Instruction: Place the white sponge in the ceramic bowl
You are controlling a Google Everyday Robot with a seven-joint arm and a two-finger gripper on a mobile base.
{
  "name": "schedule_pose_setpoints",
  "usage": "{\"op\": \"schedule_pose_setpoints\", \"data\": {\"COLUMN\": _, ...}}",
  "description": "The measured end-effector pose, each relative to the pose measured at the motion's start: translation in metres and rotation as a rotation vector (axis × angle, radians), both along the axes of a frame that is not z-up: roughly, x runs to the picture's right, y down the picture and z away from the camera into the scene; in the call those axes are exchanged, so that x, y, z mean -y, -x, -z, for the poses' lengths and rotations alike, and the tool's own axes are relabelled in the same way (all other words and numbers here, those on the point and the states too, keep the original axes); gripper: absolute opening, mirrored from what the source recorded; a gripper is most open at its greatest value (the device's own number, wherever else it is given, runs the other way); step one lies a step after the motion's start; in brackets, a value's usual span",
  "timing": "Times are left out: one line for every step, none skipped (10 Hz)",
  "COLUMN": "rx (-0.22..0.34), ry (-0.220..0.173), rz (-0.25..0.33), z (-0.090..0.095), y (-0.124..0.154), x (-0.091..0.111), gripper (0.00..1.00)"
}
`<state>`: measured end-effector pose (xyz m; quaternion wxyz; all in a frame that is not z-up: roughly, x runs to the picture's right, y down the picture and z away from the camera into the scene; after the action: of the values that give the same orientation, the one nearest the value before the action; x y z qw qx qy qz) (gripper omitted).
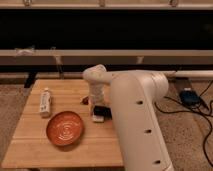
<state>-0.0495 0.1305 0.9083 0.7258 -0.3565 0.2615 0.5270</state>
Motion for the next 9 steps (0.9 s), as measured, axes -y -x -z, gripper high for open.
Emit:
{"op": "schedule_pose_setpoints", "data": {"rx": 0.001, "ry": -0.017, "rz": -0.004, "z": 0.003, "y": 0.002, "x": 0.004, "gripper": 0.36}}
{"op": "schedule_pose_setpoints", "data": {"rx": 0.000, "ry": -0.029, "rz": -0.002, "z": 0.008, "y": 0.004, "x": 0.007, "gripper": 0.25}}
{"op": "schedule_pose_setpoints", "data": {"rx": 0.002, "ry": -0.040, "rz": 0.001, "z": 0.012, "y": 0.006, "x": 0.010, "gripper": 0.16}}
{"op": "schedule_pose_setpoints", "data": {"rx": 0.005, "ry": -0.054, "rz": 0.008, "z": 0.016, "y": 0.010, "x": 0.013, "gripper": 0.05}}
{"op": "schedule_pose_setpoints", "data": {"rx": 0.009, "ry": -0.072, "rz": 0.015, "z": 0.019, "y": 0.015, "x": 0.018, "gripper": 0.01}}
{"op": "schedule_pose_setpoints", "data": {"rx": 0.014, "ry": -0.096, "rz": 0.026, "z": 0.024, "y": 0.020, "x": 0.024, "gripper": 0.00}}
{"op": "schedule_pose_setpoints", "data": {"rx": 0.023, "ry": -0.120, "rz": 0.028, "z": 0.027, "y": 0.026, "x": 0.029, "gripper": 0.00}}
{"op": "schedule_pose_setpoints", "data": {"rx": 0.032, "ry": -0.160, "rz": 0.039, "z": 0.031, "y": 0.030, "x": 0.039, "gripper": 0.00}}
{"op": "schedule_pose_setpoints", "data": {"rx": 0.047, "ry": -0.194, "rz": 0.042, "z": 0.038, "y": 0.036, "x": 0.050, "gripper": 0.00}}
